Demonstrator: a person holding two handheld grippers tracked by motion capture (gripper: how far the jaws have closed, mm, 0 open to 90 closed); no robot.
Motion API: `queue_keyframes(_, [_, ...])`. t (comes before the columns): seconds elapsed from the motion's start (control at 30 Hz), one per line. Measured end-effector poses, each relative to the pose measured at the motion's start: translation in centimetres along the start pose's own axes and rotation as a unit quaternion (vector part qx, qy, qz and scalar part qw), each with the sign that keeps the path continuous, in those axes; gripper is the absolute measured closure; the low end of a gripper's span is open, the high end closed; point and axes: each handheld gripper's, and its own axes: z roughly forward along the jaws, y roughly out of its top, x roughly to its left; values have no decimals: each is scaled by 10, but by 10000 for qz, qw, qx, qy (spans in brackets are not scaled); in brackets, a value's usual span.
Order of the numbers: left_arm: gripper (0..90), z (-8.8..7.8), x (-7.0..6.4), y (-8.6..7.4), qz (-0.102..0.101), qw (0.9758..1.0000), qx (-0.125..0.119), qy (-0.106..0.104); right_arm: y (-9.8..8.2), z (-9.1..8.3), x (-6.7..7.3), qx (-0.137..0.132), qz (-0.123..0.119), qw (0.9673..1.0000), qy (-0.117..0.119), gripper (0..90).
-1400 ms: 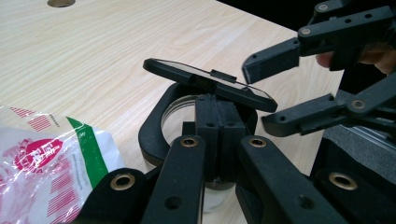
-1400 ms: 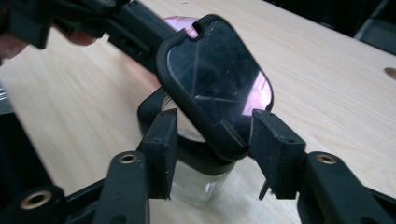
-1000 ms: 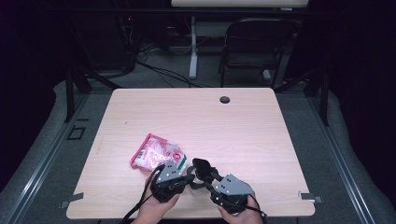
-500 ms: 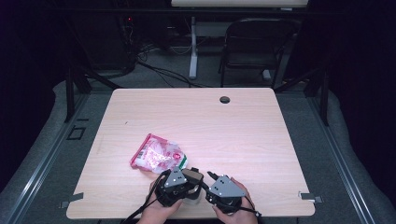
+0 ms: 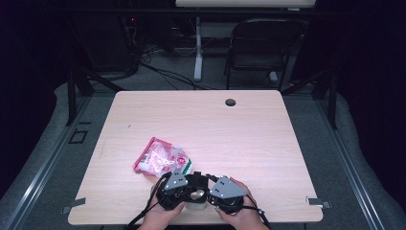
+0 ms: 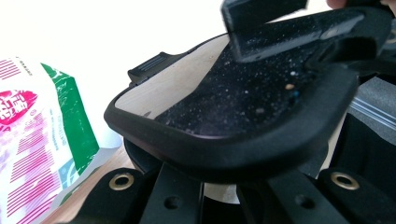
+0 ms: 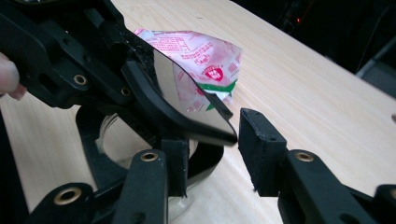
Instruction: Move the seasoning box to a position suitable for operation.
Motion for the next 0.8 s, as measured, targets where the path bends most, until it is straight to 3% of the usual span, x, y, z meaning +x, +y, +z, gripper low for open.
queue_keyframes(0.3, [897,-4,3,0,-71,9999,-66,41,5,3,-16,72,140,9998,102,788])
queue_keyframes(0.37, [897,-6,4,0,-82,9999,-77,43,6,2,-22,97,316,9993,183,812])
queue_keyframes(0.4, [897,-7,5,0,-76,9999,-71,62,6,3,-28,103,528,9982,268,842])
queue_keyframes(0.43, [897,-7,5,0,-76,9999,-71,62,6,3,-28,103,528,9982,268,842])
queue_keyframes(0.47, [897,-7,5,0,-100,9999,-85,53,5,3,-34,98,700,9967,400,847])
queue_keyframes(0.53, [897,-8,6,0,-98,9999,-95,59,5,6,-38,112,821,9946,625,804])
queue_keyframes(0.57, [897,-8,6,0,-98,9999,-95,59,5,6,-38,112,821,9946,625,804])
queue_keyframes(0.6, [897,-8,6,0,-103,9999,-86,75,6,11,-41,103,858,9927,847,723])
queue_keyframes(0.67, [897,-8,6,0,-105,9999,-96,48,6,12,-42,72,855,9923,899,697])
queue_keyframes(0.7, [897,-8,6,0,-111,9999,-91,41,7,17,-42,-26,897,9901,1083,669])
queue_keyframes(0.8, [897,-7,6,0,-107,9999,-89,26,7,25,-45,-93,975,9869,1284,666])
